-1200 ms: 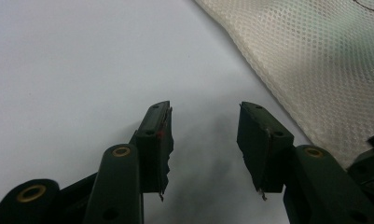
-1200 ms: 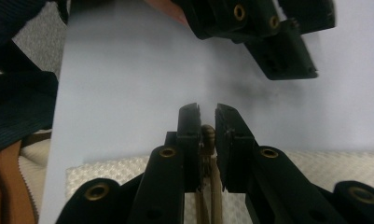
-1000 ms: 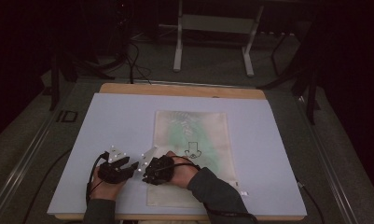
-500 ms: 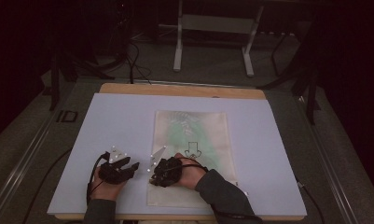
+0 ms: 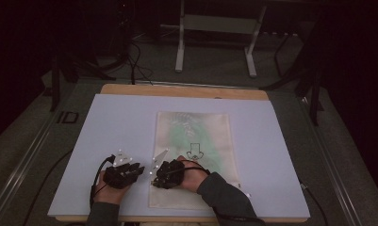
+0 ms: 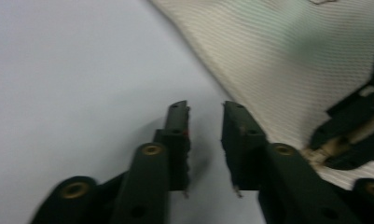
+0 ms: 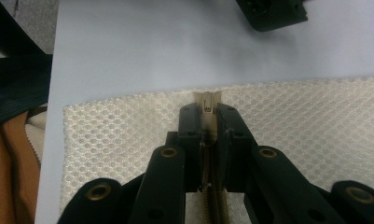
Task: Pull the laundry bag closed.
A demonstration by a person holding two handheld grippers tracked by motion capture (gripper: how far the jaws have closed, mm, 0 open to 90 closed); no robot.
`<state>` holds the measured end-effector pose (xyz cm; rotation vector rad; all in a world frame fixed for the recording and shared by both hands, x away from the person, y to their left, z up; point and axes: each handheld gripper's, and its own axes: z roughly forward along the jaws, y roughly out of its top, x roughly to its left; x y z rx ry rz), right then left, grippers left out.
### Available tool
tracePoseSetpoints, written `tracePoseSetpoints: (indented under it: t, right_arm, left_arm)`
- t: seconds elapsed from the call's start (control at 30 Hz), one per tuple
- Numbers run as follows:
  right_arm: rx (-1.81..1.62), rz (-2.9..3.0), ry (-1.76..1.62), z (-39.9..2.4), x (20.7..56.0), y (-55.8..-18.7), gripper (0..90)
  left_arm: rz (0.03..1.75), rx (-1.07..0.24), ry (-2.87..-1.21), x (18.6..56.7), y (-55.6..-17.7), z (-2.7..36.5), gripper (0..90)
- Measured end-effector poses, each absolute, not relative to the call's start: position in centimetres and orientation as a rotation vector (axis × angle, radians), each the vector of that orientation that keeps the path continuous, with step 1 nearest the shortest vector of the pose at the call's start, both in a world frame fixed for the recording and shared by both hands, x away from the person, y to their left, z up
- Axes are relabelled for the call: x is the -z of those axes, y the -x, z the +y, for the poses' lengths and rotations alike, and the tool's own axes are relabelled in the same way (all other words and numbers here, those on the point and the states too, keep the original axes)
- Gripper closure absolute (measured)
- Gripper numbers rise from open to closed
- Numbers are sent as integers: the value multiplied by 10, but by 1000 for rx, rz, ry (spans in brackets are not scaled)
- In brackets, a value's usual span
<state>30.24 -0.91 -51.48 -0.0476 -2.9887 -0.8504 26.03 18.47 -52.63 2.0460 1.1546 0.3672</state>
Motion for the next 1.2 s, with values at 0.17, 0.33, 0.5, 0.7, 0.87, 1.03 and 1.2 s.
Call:
tracePoseSetpoints:
  t: [0.17, 0.33, 0.5, 0.7, 0.87, 1.03, 1.2]
  right_arm:
    - [839, -3022, 28, -8, 514, -299, 815]
    - [845, -3017, 35, -8, 515, -299, 815]
    - [852, -3020, 36, -9, 515, -298, 815]
    - [855, -3026, 32, -9, 515, -298, 815]
    - [861, -3024, 27, -9, 516, -298, 815]
    - [866, -3020, 35, -10, 516, -298, 816]
    - [880, -3001, 51, -11, 517, -299, 817]
  left_arm:
    - [1111, -331, -2062, 525, -257, 177, 873]
    - [1088, -309, -2077, 525, -257, 167, 882]
    - [1069, -287, -2092, 527, -257, 159, 880]
    - [1060, -258, -2094, 529, -258, 154, 878]
    - [1058, -249, -2107, 530, -258, 152, 879]
    - [1067, -251, -2125, 531, -256, 150, 881]
    - [1088, -257, -2146, 530, -255, 148, 890]
